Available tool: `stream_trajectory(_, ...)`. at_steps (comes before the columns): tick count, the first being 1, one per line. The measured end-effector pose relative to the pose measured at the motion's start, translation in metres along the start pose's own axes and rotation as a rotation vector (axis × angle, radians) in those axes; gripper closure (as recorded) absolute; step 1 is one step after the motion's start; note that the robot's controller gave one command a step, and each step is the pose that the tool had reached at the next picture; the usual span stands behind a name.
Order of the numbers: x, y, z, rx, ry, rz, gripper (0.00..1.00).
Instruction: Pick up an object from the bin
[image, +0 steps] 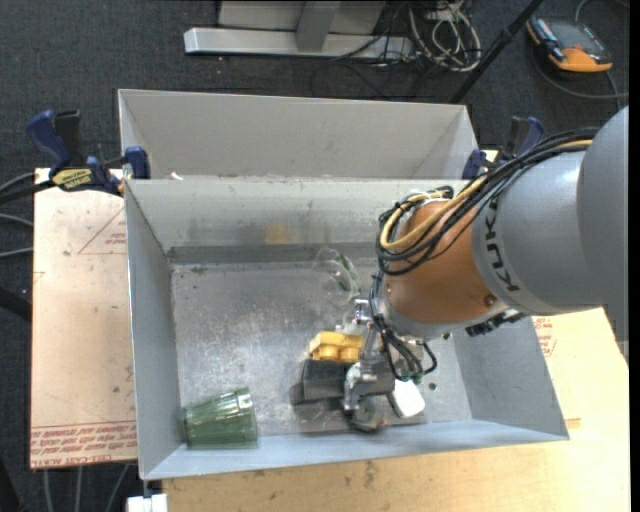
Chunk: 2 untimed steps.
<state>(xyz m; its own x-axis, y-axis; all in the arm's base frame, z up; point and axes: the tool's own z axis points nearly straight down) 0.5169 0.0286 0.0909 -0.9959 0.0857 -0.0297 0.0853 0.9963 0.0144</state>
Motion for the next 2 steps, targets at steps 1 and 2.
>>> stream_trajectory(1,-0.0001,0.0011,-0.0019,0.002,0.002,0.0,1.0)
stream_trajectory(2,0.0006,0.0012,-0.0014,0.004,0.001,0.002,1.0)
